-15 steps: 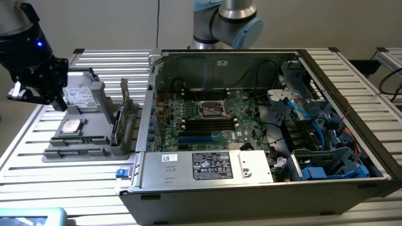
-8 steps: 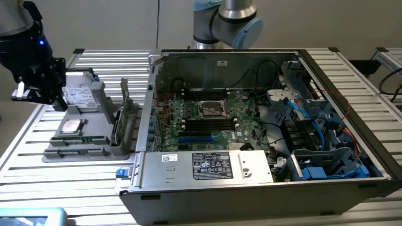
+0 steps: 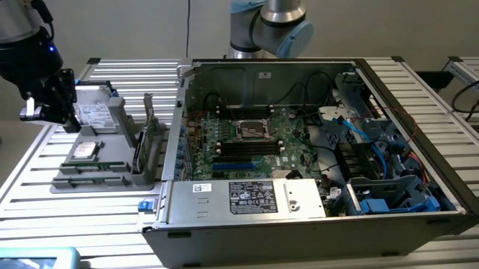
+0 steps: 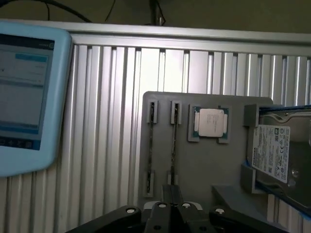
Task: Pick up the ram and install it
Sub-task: 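Pick up the ram and move it above insertion slot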
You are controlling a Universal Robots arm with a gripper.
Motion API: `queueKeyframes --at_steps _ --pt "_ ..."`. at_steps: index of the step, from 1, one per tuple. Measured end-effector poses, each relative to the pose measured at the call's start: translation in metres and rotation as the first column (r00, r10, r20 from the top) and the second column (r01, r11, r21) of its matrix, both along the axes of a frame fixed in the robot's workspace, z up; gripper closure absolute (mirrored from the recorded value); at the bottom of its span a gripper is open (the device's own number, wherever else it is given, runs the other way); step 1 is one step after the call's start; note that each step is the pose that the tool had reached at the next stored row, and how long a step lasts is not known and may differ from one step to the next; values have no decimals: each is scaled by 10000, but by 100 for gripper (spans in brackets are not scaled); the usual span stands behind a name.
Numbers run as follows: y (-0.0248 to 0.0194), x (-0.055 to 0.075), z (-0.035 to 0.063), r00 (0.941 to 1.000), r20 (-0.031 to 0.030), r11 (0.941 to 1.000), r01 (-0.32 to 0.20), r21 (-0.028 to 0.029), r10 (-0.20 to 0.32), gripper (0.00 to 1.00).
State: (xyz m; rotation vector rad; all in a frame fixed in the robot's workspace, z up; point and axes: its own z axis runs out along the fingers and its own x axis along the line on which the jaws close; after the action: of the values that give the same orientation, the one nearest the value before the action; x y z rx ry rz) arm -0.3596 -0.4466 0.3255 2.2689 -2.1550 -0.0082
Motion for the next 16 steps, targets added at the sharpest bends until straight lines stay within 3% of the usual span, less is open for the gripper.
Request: queueKeyframes --at_steps 3,16 --pt "-2 -1 -2 9991 3 9991 -418 1 418 89" --pt "-3 0 -4 9991 3 9991 -434 0 434 89"
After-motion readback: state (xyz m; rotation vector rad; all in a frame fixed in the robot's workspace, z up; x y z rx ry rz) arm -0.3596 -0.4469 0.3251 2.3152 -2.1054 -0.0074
